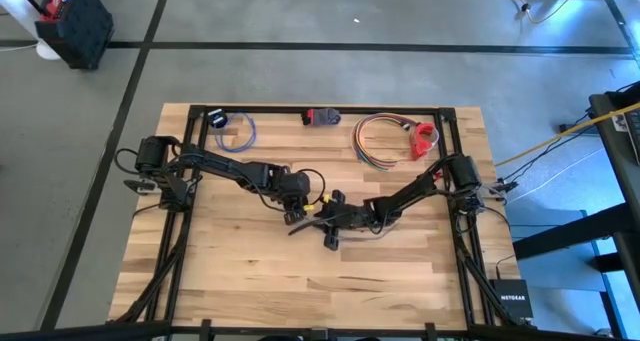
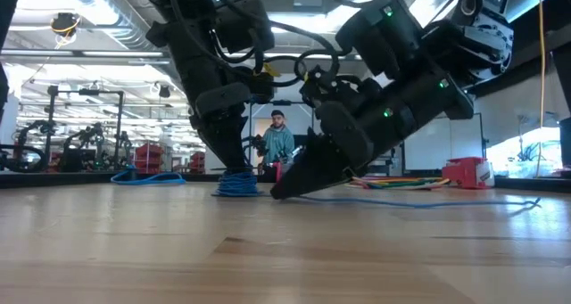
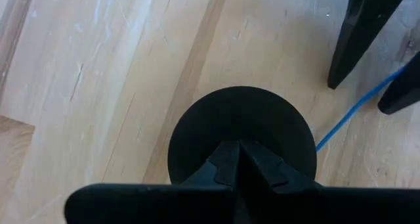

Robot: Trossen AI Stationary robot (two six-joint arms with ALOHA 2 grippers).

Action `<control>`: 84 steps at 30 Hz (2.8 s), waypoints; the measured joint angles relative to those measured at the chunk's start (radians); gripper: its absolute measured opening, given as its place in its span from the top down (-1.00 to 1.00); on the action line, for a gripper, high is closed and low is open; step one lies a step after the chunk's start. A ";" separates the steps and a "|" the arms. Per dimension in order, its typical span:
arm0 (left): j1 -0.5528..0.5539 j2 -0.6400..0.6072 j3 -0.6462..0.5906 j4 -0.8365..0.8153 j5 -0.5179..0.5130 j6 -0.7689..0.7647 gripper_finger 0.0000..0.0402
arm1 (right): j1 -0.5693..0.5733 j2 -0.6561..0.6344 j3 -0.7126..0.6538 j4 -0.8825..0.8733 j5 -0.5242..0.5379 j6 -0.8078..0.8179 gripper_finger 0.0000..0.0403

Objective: Coil cords
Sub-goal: Uncoil the blue wire from the black spool

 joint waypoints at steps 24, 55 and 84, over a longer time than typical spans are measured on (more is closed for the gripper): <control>0.000 0.000 0.000 0.000 0.000 -0.005 0.98 | 0.064 -0.001 0.030 -0.132 0.101 -0.095 0.64; -0.001 0.000 0.003 0.028 0.008 -0.003 0.98 | 0.132 -0.107 0.039 -0.443 0.279 -0.229 0.98; 0.001 -0.053 0.023 -0.146 -0.205 -0.063 0.98 | 0.289 -0.298 0.037 -0.993 0.092 -0.067 1.00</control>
